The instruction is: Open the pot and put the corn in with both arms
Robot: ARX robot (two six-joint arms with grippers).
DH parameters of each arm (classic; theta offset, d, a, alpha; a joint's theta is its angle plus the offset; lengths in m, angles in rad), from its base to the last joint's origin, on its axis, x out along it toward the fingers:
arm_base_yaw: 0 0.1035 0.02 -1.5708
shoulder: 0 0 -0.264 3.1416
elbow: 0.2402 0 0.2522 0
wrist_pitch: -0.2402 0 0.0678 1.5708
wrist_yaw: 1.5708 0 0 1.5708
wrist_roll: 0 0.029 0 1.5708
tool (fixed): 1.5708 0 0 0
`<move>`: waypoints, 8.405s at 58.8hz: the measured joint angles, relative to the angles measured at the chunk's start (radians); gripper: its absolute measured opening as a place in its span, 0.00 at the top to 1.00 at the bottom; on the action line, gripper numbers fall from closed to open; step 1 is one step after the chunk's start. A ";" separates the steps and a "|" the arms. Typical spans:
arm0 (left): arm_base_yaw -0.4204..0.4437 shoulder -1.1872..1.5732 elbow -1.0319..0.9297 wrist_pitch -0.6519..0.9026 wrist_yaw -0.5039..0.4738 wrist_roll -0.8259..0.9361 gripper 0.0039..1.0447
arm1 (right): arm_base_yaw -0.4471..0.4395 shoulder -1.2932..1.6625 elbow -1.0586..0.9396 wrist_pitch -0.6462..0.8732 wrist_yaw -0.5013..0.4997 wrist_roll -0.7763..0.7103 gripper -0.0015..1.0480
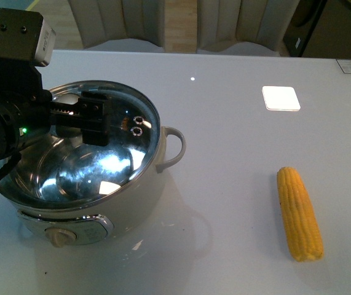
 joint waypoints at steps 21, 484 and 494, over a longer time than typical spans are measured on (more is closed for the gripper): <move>-0.016 0.019 0.013 0.000 0.000 -0.042 0.31 | 0.000 0.000 0.000 0.000 0.000 0.000 0.09; 0.281 -1.986 -0.598 -0.895 0.086 0.014 0.07 | 0.241 1.107 0.302 -0.017 0.049 0.296 0.09; 0.281 -1.986 -0.598 -0.895 0.086 0.014 0.07 | 0.238 1.498 0.409 0.161 0.093 0.287 0.09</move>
